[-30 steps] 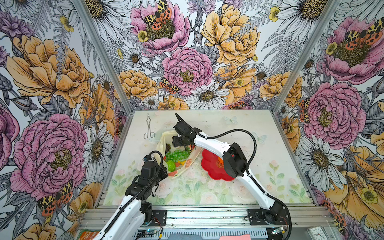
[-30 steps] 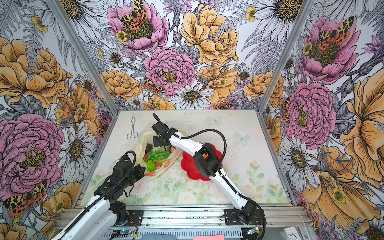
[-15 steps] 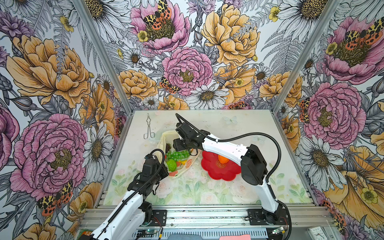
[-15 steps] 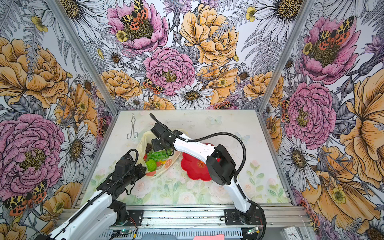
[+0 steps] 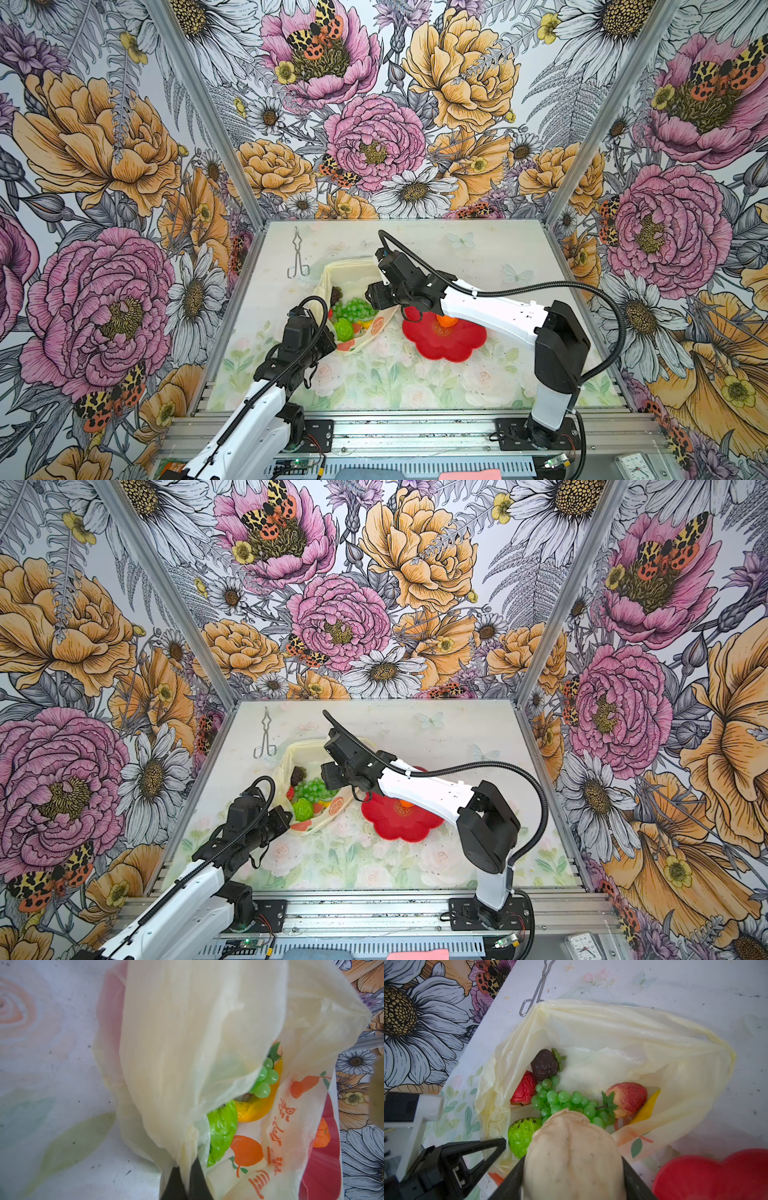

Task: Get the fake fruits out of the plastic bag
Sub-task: 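Lift the cream fruit out and carry it over the red plate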

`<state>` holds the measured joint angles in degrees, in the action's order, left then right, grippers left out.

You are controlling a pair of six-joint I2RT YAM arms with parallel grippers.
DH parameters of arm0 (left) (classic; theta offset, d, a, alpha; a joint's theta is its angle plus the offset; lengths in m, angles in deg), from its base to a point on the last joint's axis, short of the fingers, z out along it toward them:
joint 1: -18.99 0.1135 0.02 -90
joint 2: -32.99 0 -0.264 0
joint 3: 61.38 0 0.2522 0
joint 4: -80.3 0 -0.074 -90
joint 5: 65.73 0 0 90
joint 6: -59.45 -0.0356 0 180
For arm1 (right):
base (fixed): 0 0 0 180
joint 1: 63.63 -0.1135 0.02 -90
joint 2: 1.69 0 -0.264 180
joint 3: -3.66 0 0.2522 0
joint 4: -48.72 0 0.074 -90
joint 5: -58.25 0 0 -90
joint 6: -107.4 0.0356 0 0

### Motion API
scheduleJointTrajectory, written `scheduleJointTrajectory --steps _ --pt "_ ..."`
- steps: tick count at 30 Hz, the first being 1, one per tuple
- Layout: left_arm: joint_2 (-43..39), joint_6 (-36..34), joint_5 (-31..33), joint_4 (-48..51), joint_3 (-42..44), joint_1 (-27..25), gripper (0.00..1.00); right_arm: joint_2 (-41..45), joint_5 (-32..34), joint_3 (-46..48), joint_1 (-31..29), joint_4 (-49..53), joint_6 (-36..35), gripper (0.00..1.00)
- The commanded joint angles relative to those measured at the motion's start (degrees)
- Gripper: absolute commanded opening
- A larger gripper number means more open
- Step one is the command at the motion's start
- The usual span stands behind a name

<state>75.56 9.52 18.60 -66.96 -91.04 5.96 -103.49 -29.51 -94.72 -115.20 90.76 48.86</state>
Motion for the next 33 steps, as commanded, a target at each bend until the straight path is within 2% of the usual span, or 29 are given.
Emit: scheduleJointTrajectory --steps 1,10,16,24,33 --pt "0.5 -1.3 -1.6 -1.4 -1.4 0.7 0.01 8.9 4.7 4.9 -0.2 -2.5 -0.5 0.56" --pt "-1.3 -0.6 -1.2 -1.2 -0.4 0.8 0.01 24.9 15.7 21.5 0.8 -3.2 -0.6 0.54" --pt "-2.6 -0.1 -0.5 -1.0 0.1 0.7 0.01 31.1 18.8 30.5 2.9 -4.3 -0.6 0.54" --pt "-1.9 -0.3 0.1 -0.7 -0.5 0.8 0.01 27.3 17.6 36.8 3.3 -17.3 -0.6 0.53" --pt "-3.5 -0.1 0.1 0.2 -0.3 1.0 0.01 18.0 13.0 41.4 3.1 -34.4 -6.2 0.53"
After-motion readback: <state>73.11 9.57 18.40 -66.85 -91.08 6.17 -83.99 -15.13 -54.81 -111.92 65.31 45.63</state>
